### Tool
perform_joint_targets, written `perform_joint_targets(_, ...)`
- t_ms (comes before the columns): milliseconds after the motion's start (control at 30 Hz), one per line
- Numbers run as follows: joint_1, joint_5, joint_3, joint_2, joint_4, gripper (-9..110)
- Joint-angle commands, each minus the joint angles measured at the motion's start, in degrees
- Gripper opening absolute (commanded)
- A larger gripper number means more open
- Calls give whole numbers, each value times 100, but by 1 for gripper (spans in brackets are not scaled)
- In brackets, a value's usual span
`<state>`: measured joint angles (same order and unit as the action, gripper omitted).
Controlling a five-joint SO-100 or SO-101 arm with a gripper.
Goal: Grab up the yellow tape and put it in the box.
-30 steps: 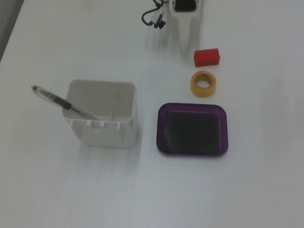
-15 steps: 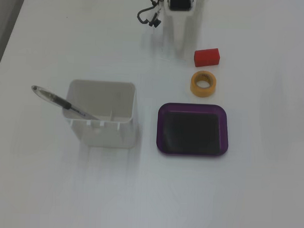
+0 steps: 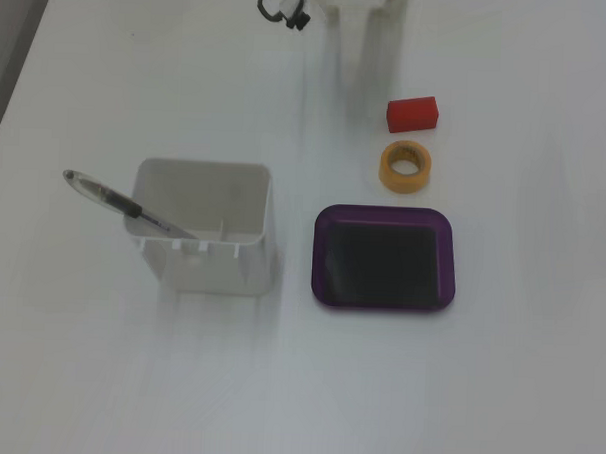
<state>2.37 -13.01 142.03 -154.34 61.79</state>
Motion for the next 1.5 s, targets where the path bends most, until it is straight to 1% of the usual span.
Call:
perform_joint_targets(0, -466, -35, -1107, 1090, 132, 11)
perform_joint_targets(167, -993, -35, -2048, 2522, 176, 12)
perform_joint_targets(333, -1020, -97, -2672, 3709, 114, 12)
perform_joint_targets(500, -1028, -105, -2892, 4482, 88, 12)
perform_joint_targets(700, -1037, -105, -2883, 4957, -334, 12)
perform_joint_targets(1100, -1046, -88, -2883, 5353, -659, 12)
perform_joint_targets(1333, -1020, -53, -2883, 5783, -1055, 11)
perform_joint_targets(1400, -1002, -53, -2883, 5836, -1169, 9)
perform_joint_targets(1467, -993, -44, -2883, 5827, -1318, 1)
